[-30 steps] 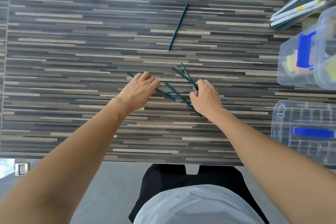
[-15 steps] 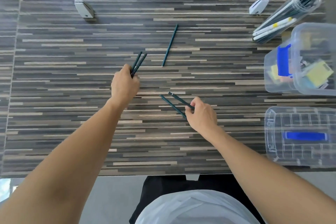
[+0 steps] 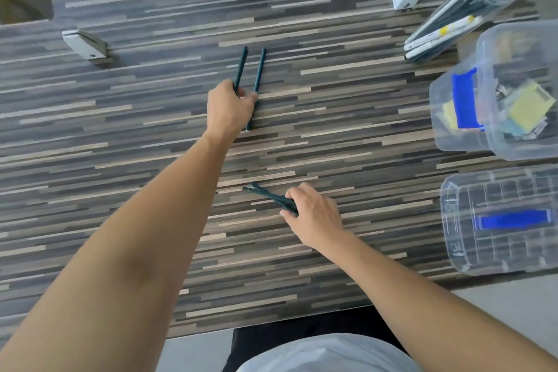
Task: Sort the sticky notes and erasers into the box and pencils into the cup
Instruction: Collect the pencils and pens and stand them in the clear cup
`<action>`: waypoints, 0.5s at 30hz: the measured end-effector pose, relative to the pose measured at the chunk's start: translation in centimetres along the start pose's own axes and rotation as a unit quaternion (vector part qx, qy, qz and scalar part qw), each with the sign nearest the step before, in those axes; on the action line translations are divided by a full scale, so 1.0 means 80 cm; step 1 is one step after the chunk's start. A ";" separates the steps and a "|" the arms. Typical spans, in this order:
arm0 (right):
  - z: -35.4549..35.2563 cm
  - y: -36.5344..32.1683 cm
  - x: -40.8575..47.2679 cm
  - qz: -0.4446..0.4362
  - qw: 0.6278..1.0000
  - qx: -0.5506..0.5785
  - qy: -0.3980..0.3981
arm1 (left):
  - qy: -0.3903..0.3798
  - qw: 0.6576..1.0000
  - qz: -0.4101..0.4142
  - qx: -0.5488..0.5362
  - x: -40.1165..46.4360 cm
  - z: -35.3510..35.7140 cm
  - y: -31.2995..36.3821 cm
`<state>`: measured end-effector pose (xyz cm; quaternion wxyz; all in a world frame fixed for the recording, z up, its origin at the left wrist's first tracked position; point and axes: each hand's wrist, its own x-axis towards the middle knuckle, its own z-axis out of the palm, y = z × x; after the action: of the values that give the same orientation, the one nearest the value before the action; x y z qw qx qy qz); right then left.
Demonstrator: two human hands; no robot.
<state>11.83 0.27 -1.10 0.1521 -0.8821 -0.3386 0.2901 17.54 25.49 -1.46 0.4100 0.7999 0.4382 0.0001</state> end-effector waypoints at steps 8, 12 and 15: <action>-0.004 -0.002 0.025 -0.042 0.998 -0.019 -0.042 | 0.004 0.998 -0.001 0.066 0.027 0.026 0.012; -0.006 -0.008 0.032 -0.056 0.997 -0.016 -0.057 | -0.008 0.997 0.015 0.077 0.025 0.029 0.017; -0.008 -0.013 0.036 -0.061 0.996 -0.023 -0.068 | -0.009 0.996 0.021 0.082 0.024 0.029 0.014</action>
<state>13.43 2.97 -1.31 0.1255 -0.8416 -0.4076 0.3313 20.34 24.99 -2.96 0.3472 0.8399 0.4158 -0.0346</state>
